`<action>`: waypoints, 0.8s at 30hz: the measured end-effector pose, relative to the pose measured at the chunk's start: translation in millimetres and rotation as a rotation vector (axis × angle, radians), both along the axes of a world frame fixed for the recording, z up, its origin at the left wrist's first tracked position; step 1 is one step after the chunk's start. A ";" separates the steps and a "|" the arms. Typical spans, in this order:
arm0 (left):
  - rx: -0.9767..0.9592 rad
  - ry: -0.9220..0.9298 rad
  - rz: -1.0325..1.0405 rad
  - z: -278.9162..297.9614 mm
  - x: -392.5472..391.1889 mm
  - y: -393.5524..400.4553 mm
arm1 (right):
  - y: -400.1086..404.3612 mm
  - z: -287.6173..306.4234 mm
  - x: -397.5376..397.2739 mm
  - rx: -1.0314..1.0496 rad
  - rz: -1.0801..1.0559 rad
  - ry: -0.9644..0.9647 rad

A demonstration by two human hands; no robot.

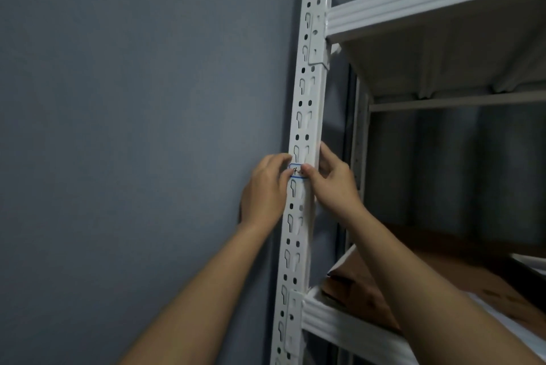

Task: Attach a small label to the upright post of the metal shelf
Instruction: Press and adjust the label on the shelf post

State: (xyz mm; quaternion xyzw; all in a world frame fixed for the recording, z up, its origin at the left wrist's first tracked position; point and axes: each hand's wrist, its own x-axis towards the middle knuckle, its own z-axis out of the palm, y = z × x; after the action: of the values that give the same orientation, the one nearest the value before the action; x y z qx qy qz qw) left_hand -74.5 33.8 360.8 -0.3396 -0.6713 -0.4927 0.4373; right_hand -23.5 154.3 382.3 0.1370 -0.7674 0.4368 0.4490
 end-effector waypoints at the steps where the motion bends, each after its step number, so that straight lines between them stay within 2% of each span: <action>1: 0.019 0.025 0.020 -2.5 -3.5 1.0 | 0.3 -1.4 -2.8 -0.022 0.010 0.012; 5: 0.076 0.063 0.040 -13.9 -13.1 5.9 | 0.2 -8.1 -10.2 -0.124 0.036 0.046; 12: 0.233 -0.062 -0.151 -21.0 -14.3 25.1 | -4.9 -20.6 -23.4 -0.218 -0.003 0.091; 15: 0.249 -0.095 -0.143 -22.6 -15.7 28.8 | -6.1 -22.2 -26.2 -0.250 -0.001 0.095; 24: 0.250 -0.039 -0.133 -23.2 -16.6 28.7 | -8.0 -23.6 -30.5 -0.269 -0.034 0.087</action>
State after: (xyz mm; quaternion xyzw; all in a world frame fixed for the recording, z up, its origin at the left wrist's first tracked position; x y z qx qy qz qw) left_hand -91.1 62.5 337.6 -0.3167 -0.5891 -0.6068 0.4295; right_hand -54.0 146.3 358.7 0.0813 -0.6841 0.5216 0.5033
